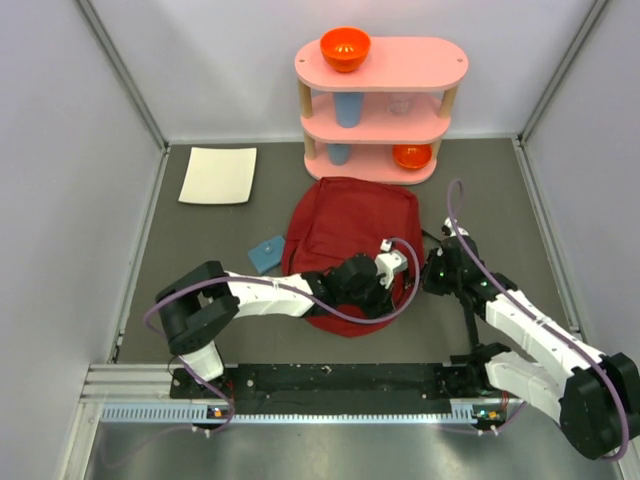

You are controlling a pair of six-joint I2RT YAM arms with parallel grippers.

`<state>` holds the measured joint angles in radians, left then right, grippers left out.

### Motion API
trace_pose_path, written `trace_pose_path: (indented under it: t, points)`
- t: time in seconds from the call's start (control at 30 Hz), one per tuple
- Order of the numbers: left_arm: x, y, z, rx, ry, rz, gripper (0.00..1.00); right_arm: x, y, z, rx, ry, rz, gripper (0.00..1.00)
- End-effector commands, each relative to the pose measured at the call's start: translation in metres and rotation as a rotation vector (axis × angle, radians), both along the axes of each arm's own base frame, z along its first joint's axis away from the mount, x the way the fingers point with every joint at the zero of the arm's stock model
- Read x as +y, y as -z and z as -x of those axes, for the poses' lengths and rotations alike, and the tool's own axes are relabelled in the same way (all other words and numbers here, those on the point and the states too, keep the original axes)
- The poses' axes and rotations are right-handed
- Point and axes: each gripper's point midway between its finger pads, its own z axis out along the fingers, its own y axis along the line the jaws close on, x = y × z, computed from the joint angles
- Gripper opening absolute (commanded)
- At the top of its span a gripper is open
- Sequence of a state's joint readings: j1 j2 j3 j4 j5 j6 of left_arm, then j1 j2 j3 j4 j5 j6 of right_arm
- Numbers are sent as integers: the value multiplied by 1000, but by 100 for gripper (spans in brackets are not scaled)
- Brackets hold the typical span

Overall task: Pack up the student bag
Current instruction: Zip the student bag at the center of the board.

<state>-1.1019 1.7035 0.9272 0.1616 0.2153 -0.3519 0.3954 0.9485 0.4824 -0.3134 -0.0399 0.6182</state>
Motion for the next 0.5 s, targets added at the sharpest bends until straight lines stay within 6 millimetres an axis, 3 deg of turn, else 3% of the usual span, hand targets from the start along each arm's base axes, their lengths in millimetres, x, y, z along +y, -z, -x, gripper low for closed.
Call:
trace_pose_path:
  t: [0.0, 0.2, 0.47]
  points:
    - [7, 29, 65, 144, 111, -75, 0, -12, -47, -55, -197, 151, 2, 0]
    - [17, 40, 77, 156, 91, -98, 0, -18, -61, -70, -238, 186, 16, 0]
    - [30, 45, 75, 138, 62, -125, 0, -31, -82, -72, -295, 200, 79, 0]
